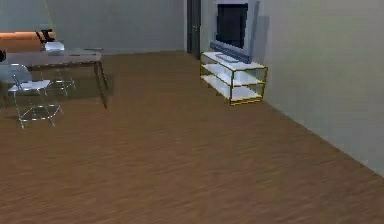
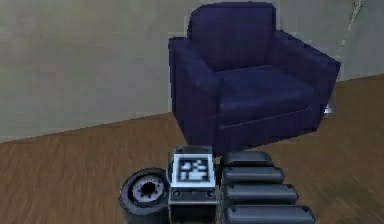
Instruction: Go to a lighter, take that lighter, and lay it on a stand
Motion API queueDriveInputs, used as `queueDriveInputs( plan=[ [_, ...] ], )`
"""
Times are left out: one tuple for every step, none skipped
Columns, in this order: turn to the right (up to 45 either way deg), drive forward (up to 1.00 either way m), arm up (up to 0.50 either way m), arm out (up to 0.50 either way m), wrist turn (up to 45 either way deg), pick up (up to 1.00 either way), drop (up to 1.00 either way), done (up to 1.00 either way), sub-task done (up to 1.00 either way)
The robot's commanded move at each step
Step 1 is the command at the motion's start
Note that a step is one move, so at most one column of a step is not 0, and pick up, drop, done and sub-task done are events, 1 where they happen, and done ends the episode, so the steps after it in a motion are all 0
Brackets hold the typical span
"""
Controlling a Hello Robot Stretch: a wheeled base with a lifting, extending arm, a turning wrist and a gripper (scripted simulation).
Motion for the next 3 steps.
queueDriveInputs(
  plan=[
    [0.0,1.0,0.0,0.0,0.0,0.0,0.0,0.0,0.0],
    [0.0,1.0,0.0,0.0,0.0,0.0,0.0,0.0,0.0],
    [0.0,1.0,0.0,0.0,0.0,0.0,0.0,0.0,0.0]
  ],
)
